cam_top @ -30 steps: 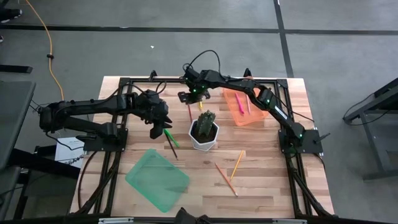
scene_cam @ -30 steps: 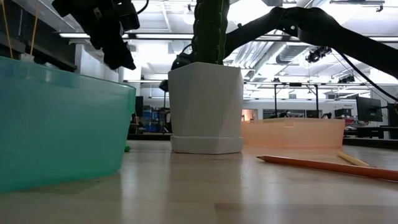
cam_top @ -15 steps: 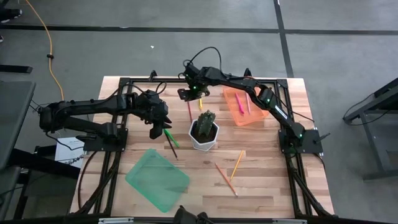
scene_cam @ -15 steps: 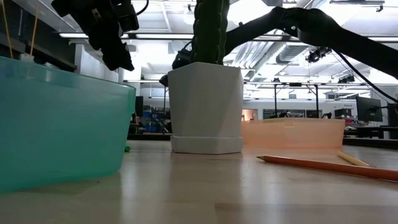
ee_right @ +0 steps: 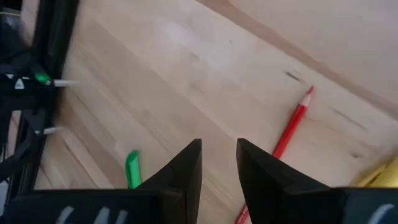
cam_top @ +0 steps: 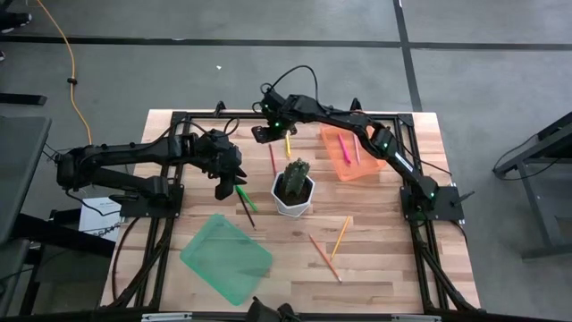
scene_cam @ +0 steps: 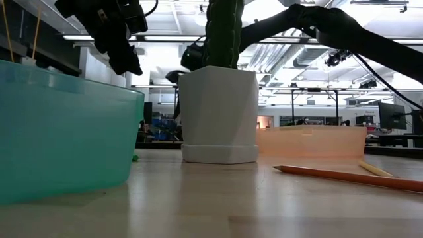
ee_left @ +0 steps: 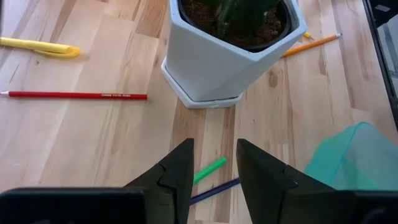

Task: Sort pens & pencils
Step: Put the yellow pen into the orange bin

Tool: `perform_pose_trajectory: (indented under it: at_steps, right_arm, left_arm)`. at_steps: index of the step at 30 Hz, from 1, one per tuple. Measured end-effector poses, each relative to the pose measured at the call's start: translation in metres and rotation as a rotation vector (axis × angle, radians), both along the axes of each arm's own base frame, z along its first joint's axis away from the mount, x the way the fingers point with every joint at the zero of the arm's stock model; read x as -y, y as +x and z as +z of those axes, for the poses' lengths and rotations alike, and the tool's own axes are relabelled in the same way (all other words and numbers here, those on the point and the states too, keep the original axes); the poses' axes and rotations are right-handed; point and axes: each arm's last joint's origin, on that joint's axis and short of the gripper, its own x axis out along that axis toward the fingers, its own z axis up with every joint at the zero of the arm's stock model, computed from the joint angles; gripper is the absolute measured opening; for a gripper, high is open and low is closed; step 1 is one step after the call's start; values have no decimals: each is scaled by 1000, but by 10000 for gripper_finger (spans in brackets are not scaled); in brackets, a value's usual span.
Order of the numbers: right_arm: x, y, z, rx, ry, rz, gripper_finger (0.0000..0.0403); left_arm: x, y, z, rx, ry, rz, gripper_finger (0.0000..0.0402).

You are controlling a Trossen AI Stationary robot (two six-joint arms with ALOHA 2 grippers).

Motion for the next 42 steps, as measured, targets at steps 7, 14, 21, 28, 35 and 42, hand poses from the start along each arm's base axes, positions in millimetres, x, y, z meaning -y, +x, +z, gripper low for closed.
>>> perform_pose_trajectory:
  at_steps: [7, 14, 21, 28, 35, 42]
  right_arm:
    - [12, 5, 14, 145, 14, 1, 89]
    - [19, 5, 18, 202, 23, 2, 89]
    - [19, 5, 18, 207, 21, 12, 89]
    - [19, 5, 19, 211, 15, 24, 89]
    - [17, -2, 12, 114, 32, 30, 97]
    - [17, -23, -1, -151, -22, -4, 101]
  left_arm:
    - [0, 0, 0, 0, -8, 8, 108]
    - [0, 0, 0, -2, -14, 9, 108]
    - [0, 0, 0, -1, -17, 6, 108]
    - [0, 0, 0, -1, -17, 6, 108]
    - [0, 0, 0, 0, -19, 8, 108]
    - [0, 0, 0, 0, -18, 8, 108]
